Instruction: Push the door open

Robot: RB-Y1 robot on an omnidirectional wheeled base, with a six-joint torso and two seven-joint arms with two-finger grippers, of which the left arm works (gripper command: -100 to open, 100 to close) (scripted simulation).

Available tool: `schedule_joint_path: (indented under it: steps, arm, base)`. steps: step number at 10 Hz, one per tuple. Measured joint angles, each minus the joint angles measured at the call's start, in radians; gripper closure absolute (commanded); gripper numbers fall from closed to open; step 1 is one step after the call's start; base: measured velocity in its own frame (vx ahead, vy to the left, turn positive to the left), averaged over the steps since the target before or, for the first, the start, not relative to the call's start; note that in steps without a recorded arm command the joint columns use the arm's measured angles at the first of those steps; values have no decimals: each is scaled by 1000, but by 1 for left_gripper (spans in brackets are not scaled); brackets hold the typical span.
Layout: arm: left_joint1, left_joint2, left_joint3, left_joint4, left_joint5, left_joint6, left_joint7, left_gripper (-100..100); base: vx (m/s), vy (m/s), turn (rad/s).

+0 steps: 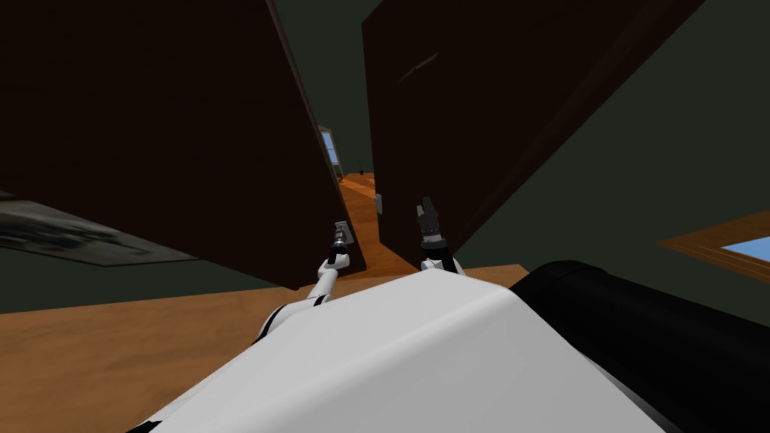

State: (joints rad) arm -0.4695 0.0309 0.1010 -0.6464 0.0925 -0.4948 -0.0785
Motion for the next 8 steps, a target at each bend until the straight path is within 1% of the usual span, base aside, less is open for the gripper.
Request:
schedule_joint_path:
  steps: [1, 2, 3, 4, 5, 6, 7, 8]
  arm:
    - [2, -1, 16, 0, 6, 3, -11, 100]
    - [14, -4, 36, -8, 12, -3, -30, 100]
    - [9, -3, 54, -5, 18, -5, -46, 100]
    - [-10, 0, 72, 15, 25, -13, -59, 100]
    - [1, -1, 86, -6, 29, -18, -71, 100]
    - [-11, -3, 108, 9, 36, -30, -89, 100]
    - [-25, 4, 125, 32, 43, -49, -99, 100]
    - [1, -7, 145, -18, 48, -35, -119, 100]
  base:
    - [106, 37, -194]
    - [97, 37, -132]
    - [100, 25, -101]
    - [107, 13, -117]
    - [94, 25, -102]
    - [78, 44, -139]
    - [84, 48, -142]
    - [61, 32, -38]
